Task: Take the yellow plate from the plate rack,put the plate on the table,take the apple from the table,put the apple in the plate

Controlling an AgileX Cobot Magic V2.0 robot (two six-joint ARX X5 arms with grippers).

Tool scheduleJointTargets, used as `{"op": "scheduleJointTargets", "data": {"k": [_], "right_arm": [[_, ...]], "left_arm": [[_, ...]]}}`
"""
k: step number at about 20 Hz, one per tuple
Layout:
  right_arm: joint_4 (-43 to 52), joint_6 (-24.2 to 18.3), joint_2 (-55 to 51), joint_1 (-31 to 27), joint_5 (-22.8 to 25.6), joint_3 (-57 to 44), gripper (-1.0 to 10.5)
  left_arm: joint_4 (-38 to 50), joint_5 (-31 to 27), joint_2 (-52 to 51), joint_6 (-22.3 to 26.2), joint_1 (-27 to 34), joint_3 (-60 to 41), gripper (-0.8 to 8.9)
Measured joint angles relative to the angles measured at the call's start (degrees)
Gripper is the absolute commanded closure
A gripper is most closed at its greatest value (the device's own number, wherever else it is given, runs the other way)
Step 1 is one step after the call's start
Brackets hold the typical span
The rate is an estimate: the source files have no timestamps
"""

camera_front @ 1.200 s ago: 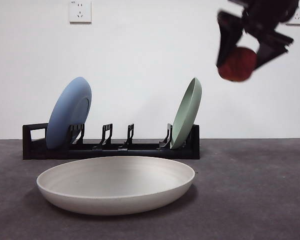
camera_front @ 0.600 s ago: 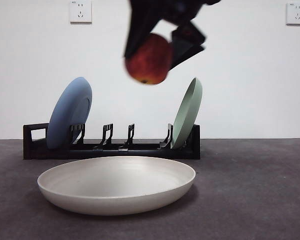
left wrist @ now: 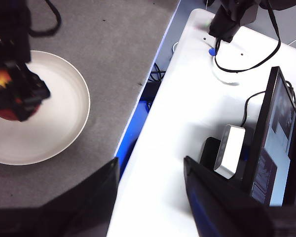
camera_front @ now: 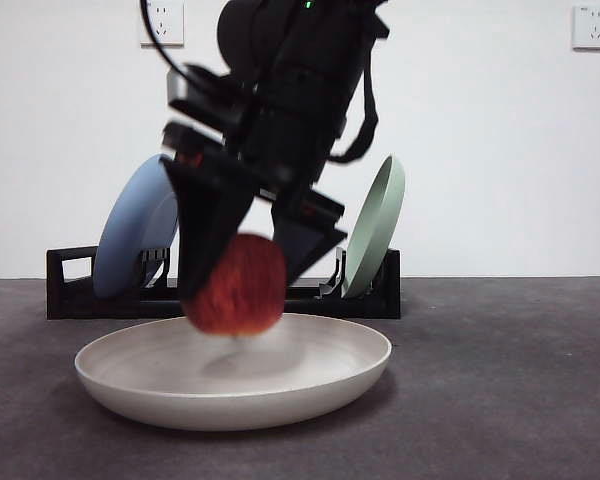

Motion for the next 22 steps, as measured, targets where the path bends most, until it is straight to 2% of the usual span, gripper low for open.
{"op": "scheduleJointTargets", "data": {"k": [3, 9, 10, 11, 13, 14, 22], "right_arm": [[3.1, 0.5, 0.0, 1.0, 1.9, -3.8, 9.6], [8.9, 1.7, -0.2, 1.1, 2.2, -7.3, 9.6], [8.9, 1.8, -0.2, 1.1, 2.2, -7.3, 9.2], [9.1, 2.0, -0.2, 1.1, 2.2, -7.4, 8.3], [9.2, 2.8, -0.2, 1.1, 2.2, -7.4, 5.0], [9.2, 3.2, -0.2, 1.1, 2.2, -7.4, 4.2], [6.9, 4.0, -3.2, 1.1, 2.5, -7.8, 4.1]], "left_arm": [[0.0, 0.0, 0.0, 0.1, 0.0, 0.0, 5.93], [0.4, 0.0, 0.0, 0.1, 0.0, 0.0, 5.93], [0.4, 0.0, 0.0, 0.1, 0.0, 0.0, 5.93], [0.4, 0.0, 0.0, 0.1, 0.0, 0.0, 5.93], [0.4, 0.0, 0.0, 0.1, 0.0, 0.0, 5.93], [0.4, 0.0, 0.0, 0.1, 0.0, 0.0, 5.93], [0.4, 0.0, 0.0, 0.1, 0.0, 0.0, 5.93]]}}
